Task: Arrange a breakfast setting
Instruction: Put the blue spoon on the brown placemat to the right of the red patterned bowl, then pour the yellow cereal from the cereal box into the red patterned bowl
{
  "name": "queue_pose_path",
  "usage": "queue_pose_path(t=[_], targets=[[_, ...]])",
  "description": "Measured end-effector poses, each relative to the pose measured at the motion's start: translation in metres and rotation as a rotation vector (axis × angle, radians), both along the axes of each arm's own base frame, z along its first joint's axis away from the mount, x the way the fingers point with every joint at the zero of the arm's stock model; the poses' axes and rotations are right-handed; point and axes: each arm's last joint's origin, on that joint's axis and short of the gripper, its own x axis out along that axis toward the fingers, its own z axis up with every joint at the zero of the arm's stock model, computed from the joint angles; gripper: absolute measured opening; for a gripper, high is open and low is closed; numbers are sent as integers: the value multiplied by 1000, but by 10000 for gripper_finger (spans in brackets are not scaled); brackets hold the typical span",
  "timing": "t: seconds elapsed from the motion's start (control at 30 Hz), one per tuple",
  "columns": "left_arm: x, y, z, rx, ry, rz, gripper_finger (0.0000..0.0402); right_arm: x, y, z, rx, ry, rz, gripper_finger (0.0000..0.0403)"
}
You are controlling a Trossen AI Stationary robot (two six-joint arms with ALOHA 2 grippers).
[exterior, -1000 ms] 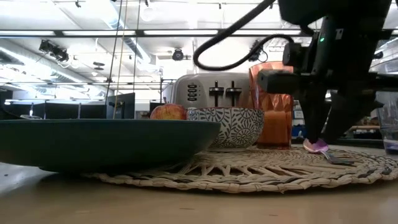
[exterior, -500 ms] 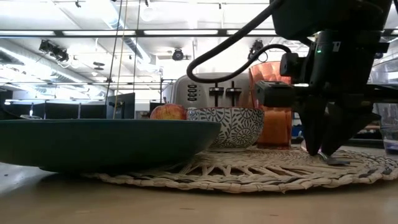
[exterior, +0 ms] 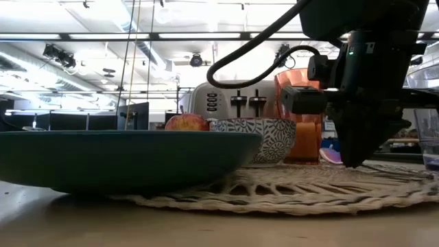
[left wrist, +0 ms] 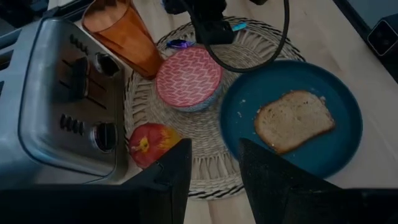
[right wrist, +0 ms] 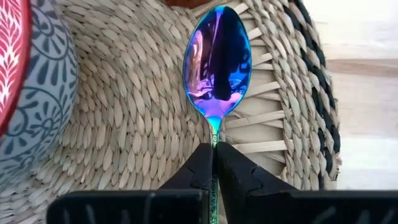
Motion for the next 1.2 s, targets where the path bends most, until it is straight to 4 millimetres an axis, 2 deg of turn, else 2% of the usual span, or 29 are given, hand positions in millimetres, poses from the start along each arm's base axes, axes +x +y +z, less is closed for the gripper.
queue_pose_path(t=[0.7, 0.87, 1.0, 1.1, 1.2], targets=[[1, -1, 2, -11, -21, 1, 139, 4, -4, 5, 45, 35, 40, 56], [1, -7, 12, -45, -81, -20, 139, 8, 1, 34, -18, 99, 84, 78], [-4, -15, 34, -119, -140, -40, 139, 10, 12, 66, -71, 127, 171, 92], [-13, -22, 56, -196, -171, -63, 139, 12, 23, 92, -166, 106, 314, 98], [-21, -31, 78, -310, -198, -78, 139, 15, 36, 116, -287, 103, 543, 98]])
